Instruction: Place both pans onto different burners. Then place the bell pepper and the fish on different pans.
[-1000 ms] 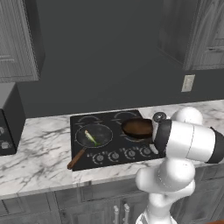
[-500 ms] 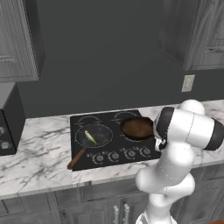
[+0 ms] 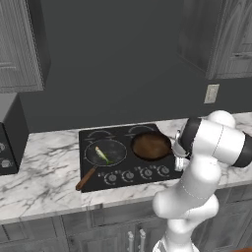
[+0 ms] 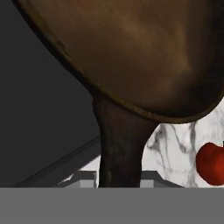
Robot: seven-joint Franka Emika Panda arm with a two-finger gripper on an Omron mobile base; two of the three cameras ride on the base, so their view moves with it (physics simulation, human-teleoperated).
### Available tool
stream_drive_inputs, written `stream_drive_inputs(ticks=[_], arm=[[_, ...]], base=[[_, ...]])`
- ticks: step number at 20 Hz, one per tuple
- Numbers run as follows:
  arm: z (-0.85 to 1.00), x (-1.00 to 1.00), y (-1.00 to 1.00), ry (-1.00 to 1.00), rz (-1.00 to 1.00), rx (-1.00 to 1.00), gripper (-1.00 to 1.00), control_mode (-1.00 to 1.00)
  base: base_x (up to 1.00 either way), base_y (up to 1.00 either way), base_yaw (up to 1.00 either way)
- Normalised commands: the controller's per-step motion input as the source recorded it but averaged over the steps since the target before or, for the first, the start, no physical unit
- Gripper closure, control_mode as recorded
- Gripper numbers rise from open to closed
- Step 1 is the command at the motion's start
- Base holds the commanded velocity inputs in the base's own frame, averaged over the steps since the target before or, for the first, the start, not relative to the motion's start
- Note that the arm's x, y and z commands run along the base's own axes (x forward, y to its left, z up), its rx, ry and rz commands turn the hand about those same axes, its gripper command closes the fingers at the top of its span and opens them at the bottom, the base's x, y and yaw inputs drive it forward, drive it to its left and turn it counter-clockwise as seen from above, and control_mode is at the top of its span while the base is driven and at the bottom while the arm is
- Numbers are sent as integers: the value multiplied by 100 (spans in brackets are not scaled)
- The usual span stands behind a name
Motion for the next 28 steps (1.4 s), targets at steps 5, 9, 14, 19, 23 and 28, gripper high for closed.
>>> stream_drive_inputs(ticks=[5,9,14,19,23,28], arm=[[-15,0,33,0,10,0,100,-100],[-31,0,24,2,1,-1,100,-100],[-32,0,16,4,0,-1,100,-100],[-35,0,14,3,-1,-3,-100,-100],[-6,0,0,0,-2,0,-100,-100],[-4,0,0,0,-2,0,-100,-100]], base=[[0,0,0],[0,0,0],[0,0,0],[0,0,0],[0,0,0],[0,0,0]])
